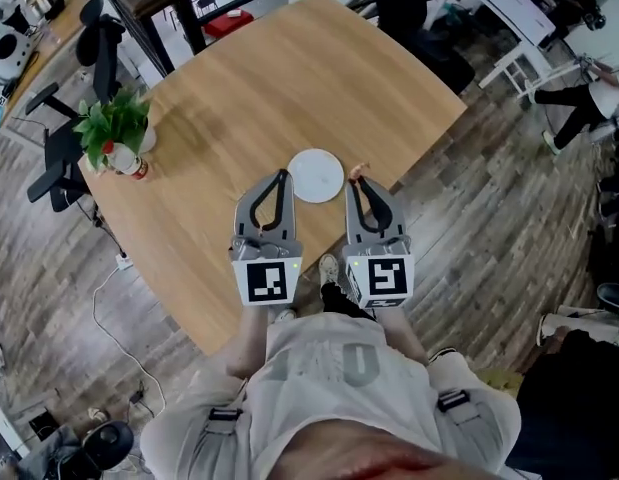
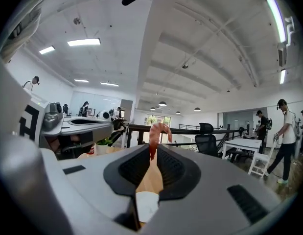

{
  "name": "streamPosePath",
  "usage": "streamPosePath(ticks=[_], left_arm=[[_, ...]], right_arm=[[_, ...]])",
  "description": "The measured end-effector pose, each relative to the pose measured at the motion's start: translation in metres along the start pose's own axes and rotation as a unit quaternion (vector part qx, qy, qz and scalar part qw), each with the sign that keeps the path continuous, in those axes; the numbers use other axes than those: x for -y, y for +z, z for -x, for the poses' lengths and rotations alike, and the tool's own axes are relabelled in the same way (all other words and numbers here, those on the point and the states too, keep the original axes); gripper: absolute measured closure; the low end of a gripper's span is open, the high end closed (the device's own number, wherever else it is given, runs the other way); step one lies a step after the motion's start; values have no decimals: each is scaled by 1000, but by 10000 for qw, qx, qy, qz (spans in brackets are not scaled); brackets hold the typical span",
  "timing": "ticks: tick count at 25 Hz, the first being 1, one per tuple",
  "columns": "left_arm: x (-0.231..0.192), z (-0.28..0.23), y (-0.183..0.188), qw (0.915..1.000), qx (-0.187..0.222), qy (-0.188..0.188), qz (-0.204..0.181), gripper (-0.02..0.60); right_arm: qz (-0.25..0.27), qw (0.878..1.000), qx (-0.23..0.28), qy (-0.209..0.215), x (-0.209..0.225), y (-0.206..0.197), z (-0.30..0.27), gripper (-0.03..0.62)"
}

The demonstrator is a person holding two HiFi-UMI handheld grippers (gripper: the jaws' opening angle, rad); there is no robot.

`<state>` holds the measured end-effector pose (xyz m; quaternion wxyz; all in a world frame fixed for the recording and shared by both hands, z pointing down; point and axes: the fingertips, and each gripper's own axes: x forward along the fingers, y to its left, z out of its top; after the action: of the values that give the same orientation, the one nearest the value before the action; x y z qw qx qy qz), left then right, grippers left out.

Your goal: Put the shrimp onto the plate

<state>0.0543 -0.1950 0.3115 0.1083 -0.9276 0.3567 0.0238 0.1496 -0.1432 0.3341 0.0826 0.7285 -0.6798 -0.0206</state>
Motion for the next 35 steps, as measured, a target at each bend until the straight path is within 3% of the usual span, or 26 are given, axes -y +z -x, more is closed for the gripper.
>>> streamPosePath(ticks=[8, 12, 15, 23, 35], left_arm=[[3, -52, 1, 9988, -170, 454, -18, 572], [8, -75, 3, 9968, -451, 646, -131, 572], [10, -89, 14, 9960, -349, 808, -176, 572], [14, -97, 20, 9948, -284, 959, -198, 572], [-12, -101, 18, 9928, -14, 1191, -136, 572]], right_arm=[[-247, 9995, 148, 159, 62, -2, -26, 542], [-393, 9987, 121, 294, 93, -9, -35, 542], [-426, 9980, 196, 417, 111, -7, -43, 542], [-569, 9965, 133, 604, 114, -19, -52, 542], [-256, 9953, 80, 932, 101, -15, -75, 542]])
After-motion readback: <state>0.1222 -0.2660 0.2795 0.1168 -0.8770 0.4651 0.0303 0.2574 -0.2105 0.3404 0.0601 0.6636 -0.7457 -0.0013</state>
